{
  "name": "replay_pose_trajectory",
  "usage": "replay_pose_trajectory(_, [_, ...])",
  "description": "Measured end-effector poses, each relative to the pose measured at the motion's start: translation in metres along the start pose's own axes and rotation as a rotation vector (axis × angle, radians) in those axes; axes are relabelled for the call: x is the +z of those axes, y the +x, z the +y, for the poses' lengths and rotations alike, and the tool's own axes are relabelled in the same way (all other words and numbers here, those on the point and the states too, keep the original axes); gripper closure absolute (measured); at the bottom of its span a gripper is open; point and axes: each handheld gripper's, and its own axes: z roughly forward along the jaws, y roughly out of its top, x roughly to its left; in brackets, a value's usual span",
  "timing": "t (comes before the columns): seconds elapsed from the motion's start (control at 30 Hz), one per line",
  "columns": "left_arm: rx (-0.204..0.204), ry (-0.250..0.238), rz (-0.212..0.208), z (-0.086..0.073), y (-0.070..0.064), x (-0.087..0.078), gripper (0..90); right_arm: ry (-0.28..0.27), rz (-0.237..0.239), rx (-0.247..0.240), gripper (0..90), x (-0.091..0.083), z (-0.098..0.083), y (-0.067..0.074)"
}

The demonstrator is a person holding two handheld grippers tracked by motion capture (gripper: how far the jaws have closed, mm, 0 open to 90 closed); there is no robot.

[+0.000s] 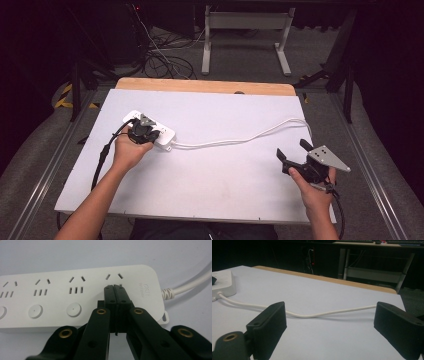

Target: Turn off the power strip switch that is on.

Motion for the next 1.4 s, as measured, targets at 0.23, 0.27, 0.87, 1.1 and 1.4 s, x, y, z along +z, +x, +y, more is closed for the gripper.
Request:
replay_pose_trajectory(0.23, [-0.012,0.001,-0.009,0.0004,0.001,0.0001,90.0,0.0,0.001,0.001,11.6,-0.0002,-0.0001,0.0001])
replay_pose_trajectory(0.27, [-0.012,0.002,-0.009,0.0005,0.001,0.0001,90.0,0.0,0.0,0.001,11.6,-0.0001,-0.0001,0.0001])
replay_pose_trajectory(0.87, [-0.01,0.007,-0.018,0.0013,0.0021,0.0001,90.0,-0.001,0.0,0.009,11.6,-0.0014,-0.0001,-0.0004])
replay_pose_trajectory(1.1, [-0.014,0.006,-0.02,0.0013,0.0026,0.0,90.0,0.001,0.0,0.009,11.6,-0.001,-0.0002,0.0])
replay_pose_trajectory(1.4, [-0.005,0.009,-0.021,0.0017,0.003,-0.0001,90.0,0.002,-0.001,0.009,11.7,-0.0013,-0.0002,-0.0001])
